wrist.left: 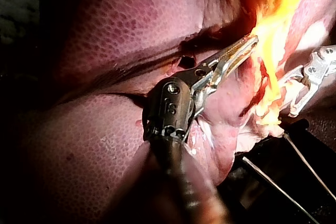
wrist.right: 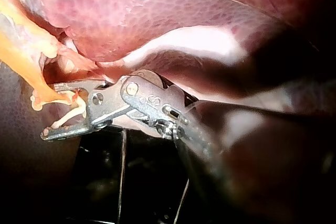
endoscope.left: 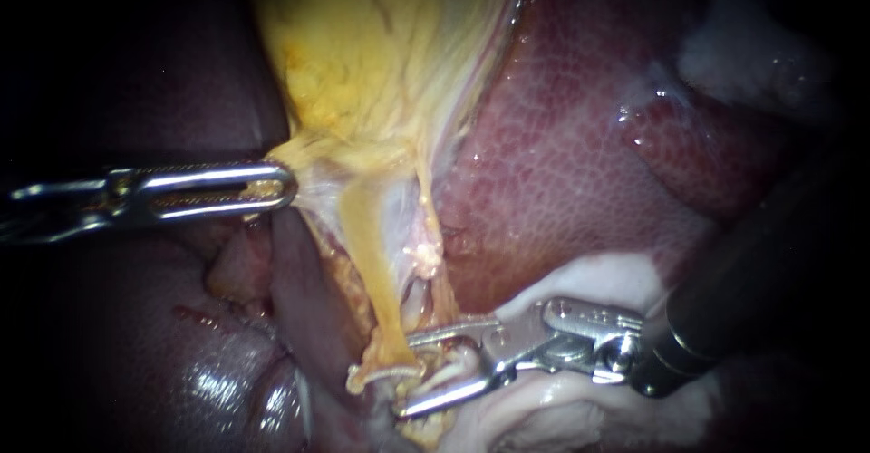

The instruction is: Clipping second clip left tube

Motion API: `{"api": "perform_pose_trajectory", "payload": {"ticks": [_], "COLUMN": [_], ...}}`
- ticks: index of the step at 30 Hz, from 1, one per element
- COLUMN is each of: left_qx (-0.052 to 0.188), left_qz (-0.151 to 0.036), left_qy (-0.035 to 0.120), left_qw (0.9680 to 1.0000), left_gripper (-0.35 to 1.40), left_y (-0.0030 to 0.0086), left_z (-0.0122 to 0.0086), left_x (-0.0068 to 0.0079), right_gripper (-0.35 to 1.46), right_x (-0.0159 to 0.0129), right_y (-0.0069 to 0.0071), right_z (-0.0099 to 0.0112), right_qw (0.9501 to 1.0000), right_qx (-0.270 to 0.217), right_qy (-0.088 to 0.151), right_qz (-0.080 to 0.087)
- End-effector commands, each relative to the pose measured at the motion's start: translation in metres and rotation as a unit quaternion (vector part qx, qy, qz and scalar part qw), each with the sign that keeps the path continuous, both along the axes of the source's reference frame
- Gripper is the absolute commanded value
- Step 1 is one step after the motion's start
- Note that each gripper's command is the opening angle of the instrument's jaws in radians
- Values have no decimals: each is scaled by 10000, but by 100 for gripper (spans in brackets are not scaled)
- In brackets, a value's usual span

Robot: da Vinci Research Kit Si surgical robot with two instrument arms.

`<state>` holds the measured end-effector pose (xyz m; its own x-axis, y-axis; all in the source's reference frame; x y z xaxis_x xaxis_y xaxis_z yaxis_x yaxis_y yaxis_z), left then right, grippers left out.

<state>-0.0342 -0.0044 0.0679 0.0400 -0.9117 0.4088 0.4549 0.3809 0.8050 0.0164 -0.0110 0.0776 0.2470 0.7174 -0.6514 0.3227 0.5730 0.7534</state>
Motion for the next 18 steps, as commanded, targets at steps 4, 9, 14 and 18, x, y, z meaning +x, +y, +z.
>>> {"api": "perform_pose_trajectory", "payload": {"ticks": [4,9,14,18], "left_qx": [-1,-1,-1,-1], "left_qz": [1,0,-1,-5], "left_qy": [1,2,2,5], "left_qw": [10000,10000,10000,10000], "left_gripper": [-35,-35,-35,-35], "left_y": [0,-1,-1,-1], "left_z": [0,-1,-1,-2], "left_x": [0,0,0,-1], "right_gripper": [45,46,46,46], "right_x": [0,0,-1,-1], "right_y": [0,0,4,10], "right_z": [0,0,4,14], "right_qw": [10000,10000,10000,10000], "right_qx": [-1,0,4,4], "right_qy": [0,0,-2,-6], "right_qz": [0,-1,4,10]}}
